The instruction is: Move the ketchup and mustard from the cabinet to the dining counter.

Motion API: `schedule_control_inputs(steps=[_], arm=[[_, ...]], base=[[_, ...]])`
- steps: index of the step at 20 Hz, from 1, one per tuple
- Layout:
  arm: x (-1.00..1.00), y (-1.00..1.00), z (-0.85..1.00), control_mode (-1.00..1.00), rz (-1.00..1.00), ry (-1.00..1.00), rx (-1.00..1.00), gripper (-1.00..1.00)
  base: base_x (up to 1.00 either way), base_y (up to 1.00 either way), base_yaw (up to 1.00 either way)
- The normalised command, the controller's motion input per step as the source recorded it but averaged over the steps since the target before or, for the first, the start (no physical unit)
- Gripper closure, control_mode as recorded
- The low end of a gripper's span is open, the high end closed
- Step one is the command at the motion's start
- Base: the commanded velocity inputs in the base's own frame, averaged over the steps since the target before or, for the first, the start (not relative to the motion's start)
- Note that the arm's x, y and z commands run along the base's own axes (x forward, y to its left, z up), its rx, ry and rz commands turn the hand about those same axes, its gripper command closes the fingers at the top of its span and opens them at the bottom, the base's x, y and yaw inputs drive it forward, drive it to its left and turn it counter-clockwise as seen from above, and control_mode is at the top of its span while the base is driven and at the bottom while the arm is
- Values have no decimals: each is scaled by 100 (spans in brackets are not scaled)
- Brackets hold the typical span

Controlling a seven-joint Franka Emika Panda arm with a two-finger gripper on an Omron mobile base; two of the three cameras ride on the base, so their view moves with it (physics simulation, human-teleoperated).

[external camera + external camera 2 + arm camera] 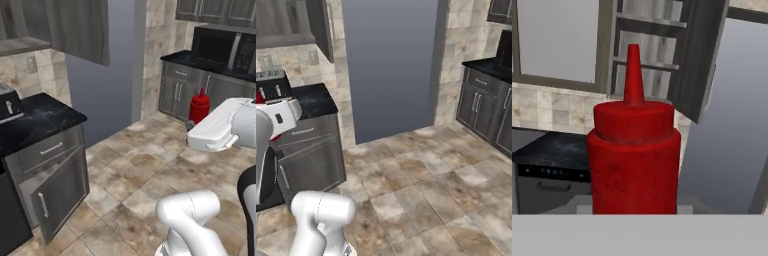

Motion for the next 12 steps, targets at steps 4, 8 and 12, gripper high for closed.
schedule_control_inputs(steps=[4, 8, 12], arm=[[0, 0, 0, 100, 0, 0, 0, 100], [0, 0, 0, 100, 0, 0, 0, 100], [0, 0, 0, 100, 0, 0, 0, 100]], base=[[-78, 22, -44], [-64, 31, -48], [-51, 30, -51]])
